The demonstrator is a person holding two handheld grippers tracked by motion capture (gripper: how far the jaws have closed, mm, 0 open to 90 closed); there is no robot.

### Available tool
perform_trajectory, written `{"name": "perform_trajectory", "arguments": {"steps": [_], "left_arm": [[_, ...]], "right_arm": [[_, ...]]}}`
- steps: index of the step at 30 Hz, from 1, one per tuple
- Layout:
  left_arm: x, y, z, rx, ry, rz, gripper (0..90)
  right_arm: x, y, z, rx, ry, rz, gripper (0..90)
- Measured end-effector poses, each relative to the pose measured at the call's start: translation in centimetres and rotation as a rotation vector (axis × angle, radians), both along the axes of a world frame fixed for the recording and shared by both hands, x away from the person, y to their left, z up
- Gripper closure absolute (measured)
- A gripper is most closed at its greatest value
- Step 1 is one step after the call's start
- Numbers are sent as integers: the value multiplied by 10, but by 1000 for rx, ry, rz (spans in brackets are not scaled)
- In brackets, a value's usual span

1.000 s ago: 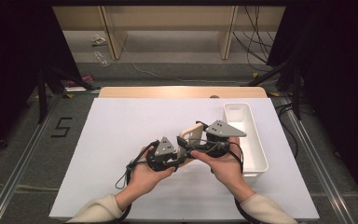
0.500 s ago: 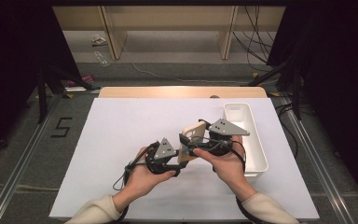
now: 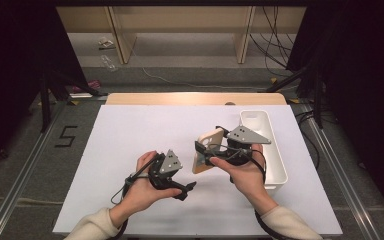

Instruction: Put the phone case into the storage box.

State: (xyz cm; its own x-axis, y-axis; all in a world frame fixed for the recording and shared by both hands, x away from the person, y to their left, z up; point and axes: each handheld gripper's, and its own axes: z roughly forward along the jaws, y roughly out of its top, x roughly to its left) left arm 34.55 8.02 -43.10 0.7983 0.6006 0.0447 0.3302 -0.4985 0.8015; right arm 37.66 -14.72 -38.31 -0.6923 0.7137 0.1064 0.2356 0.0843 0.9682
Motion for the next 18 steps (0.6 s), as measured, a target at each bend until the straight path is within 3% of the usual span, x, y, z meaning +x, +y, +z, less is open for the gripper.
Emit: {"name": "perform_trajectory", "arguments": {"steps": [18], "left_arm": [[-7,25,1,10,-8,42,0]], "right_arm": [[2,-5,3,3,0,-17,133]]}}
